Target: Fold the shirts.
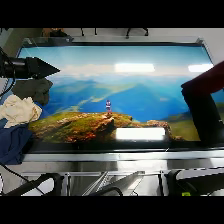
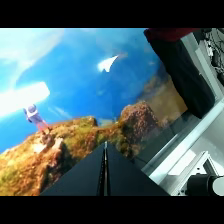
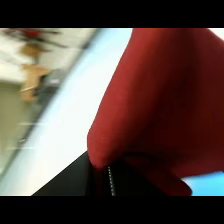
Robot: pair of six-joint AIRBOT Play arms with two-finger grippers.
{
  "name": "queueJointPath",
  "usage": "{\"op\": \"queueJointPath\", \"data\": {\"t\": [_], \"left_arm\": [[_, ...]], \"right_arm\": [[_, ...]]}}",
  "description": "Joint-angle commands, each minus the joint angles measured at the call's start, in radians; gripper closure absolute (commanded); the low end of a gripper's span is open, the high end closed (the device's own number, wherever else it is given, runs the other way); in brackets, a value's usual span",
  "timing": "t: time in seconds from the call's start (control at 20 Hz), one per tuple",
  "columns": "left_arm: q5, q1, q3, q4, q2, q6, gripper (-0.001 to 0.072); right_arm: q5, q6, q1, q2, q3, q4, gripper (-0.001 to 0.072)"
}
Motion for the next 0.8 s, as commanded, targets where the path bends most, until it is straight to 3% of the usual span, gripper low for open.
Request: {"op": "queueJointPath", "data": {"t": [0.0,0.2,0.4,0.6,0.75], "left_arm": [[-0.001,0.001,0.000,0.000,0.000,-0.001,0.0695],[-0.001,0.000,-0.001,0.000,0.000,-0.001,0.0695],[-0.001,0.000,-0.001,0.000,0.000,-0.001,0.0696],[-0.001,0.000,-0.001,0.000,0.000,-0.001,0.0695],[0.000,0.000,0.000,0.000,0.000,-0.001,0.0695]], "right_arm": [[0.185,0.167,-0.066,0.002,0.001,-0.163,0.0694],[0.319,0.190,-0.072,0.017,0.001,-0.183,0.0694],[0.479,0.312,-0.072,0.037,-0.003,-0.441,0.0695],[0.576,0.359,-0.072,0.068,-0.104,-0.684,0.0694],[0.576,0.359,-0.072,0.091,-0.238,-0.731,0.0687]]}}
